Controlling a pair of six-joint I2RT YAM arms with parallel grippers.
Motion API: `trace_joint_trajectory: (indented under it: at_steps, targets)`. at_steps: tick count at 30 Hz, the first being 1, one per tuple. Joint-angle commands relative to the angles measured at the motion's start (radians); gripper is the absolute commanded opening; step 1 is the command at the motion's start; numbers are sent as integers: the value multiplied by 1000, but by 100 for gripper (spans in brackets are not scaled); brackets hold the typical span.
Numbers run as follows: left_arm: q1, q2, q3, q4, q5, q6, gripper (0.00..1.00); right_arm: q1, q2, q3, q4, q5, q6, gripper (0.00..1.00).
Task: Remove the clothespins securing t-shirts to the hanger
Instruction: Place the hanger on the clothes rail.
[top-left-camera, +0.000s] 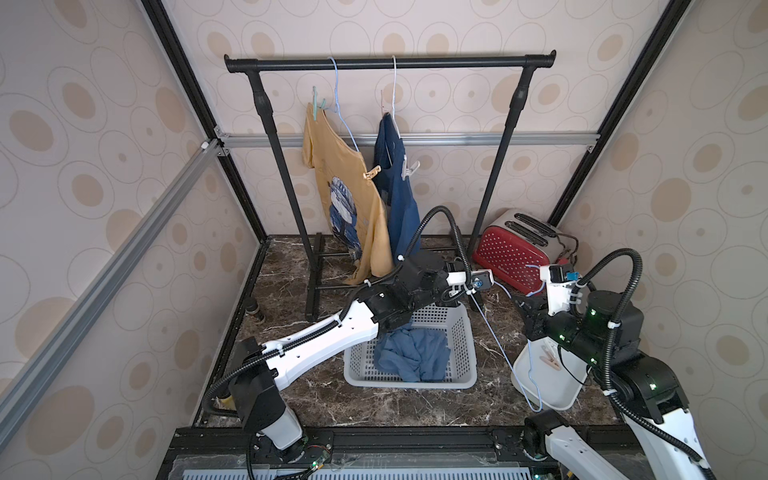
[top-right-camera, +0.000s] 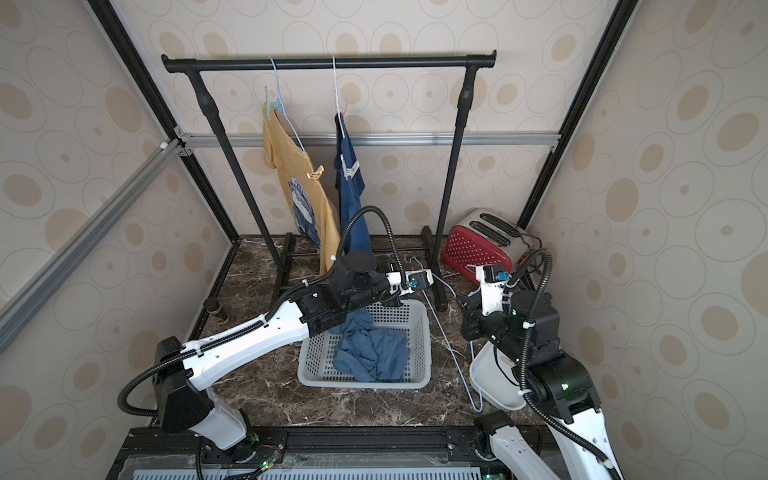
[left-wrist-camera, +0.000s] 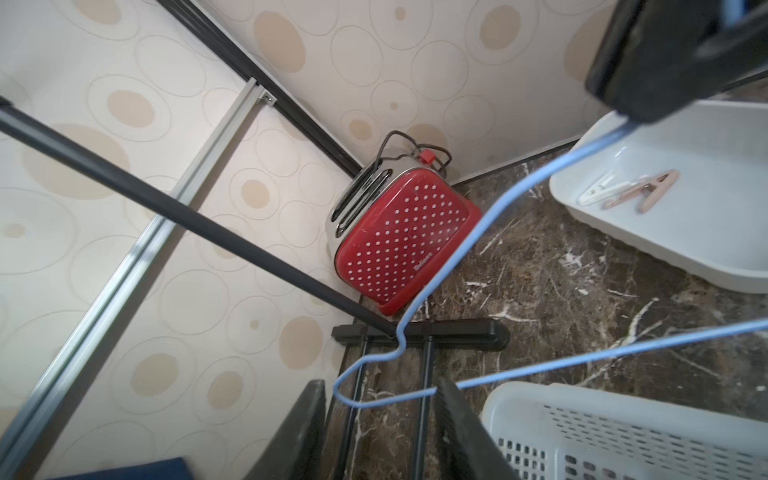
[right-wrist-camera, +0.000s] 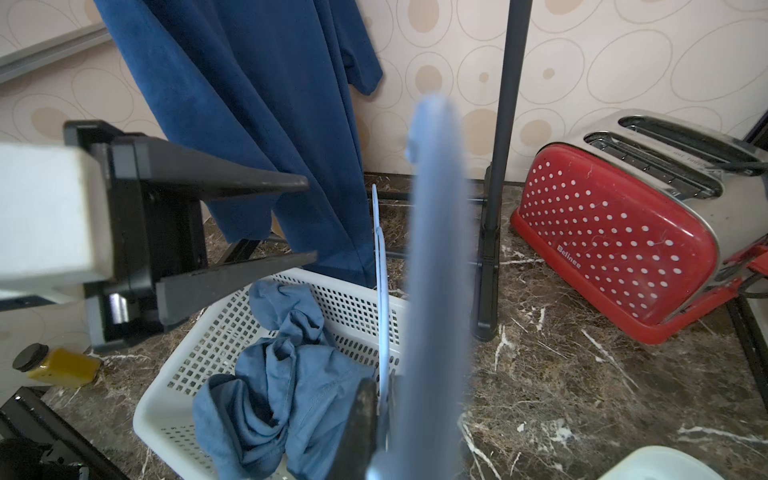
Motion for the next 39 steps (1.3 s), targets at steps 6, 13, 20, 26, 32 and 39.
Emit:
trace_joint_trajectory:
  at_steps: [6,13,20,26,32,39]
  targets:
    - [-28,84,114,-2,146,-26,31,-3,7,10,1,-39,21,0]
    - [-49,131,148,-15,112,8,28,-4,25,20,-11,-64,18,0]
    - [-76,153,155,-36,54,101,14,-4,40,32,-37,-71,1,0]
    - [-80,143,141,-33,21,141,3,-4,48,45,-52,-75,-7,7]
    - [-77,124,114,-38,-2,180,0,-4,65,127,-158,-31,-45,51]
    - [-19,109,110,-56,39,135,0,-4,72,229,-402,-62,-95,54]
